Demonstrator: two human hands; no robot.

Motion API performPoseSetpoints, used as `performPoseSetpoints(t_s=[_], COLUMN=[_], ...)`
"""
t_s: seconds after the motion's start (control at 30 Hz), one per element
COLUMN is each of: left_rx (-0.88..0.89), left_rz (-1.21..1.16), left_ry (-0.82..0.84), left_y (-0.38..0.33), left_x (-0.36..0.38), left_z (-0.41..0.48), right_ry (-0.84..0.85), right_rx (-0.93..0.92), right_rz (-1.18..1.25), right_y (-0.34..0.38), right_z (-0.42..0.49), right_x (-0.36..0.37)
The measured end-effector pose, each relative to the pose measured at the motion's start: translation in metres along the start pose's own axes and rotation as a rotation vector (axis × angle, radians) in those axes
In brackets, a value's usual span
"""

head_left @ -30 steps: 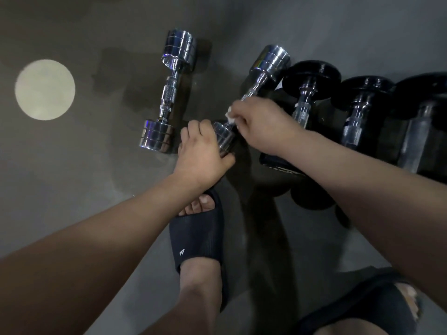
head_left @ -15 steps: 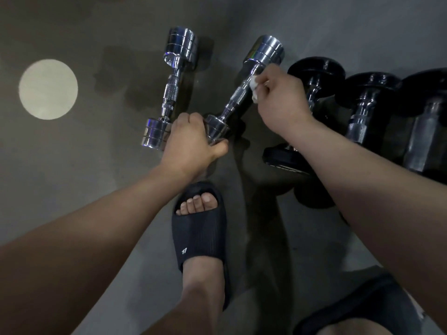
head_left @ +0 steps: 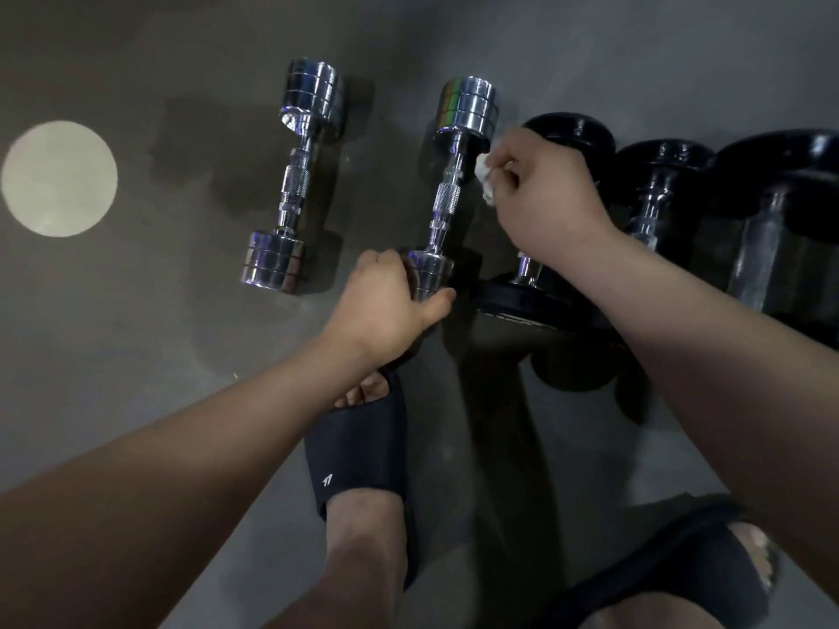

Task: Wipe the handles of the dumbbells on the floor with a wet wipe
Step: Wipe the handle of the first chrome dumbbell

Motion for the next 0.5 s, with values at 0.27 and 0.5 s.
performPoseSetpoints(t_s=[0.27, 0.5], left_rx=[0.156, 0.254], left_rz=[-0.092, -0.016], left_ry=[0.109, 0.256], left_y=[-0.025, -0.031], left_x=[-0.006, -0.003], left_z=[0.009, 0.009], right_ry=[0.014, 0.056], right_rx=[0.005, 0.044], right_rz=[0.01, 0.011], right_y=[-0.003, 0.001], right_z=[-0.002, -0.008], right_x=[-0.006, -0.007])
Point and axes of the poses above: each hand's wrist, its own z-axis towards the middle knuckle, its own x-axis out of the palm, y = z × x, the point moved 7 cm from there along z, towards the middle knuckle, and after that the axes turned 4 degrees about -y, right-handed, at the moved point
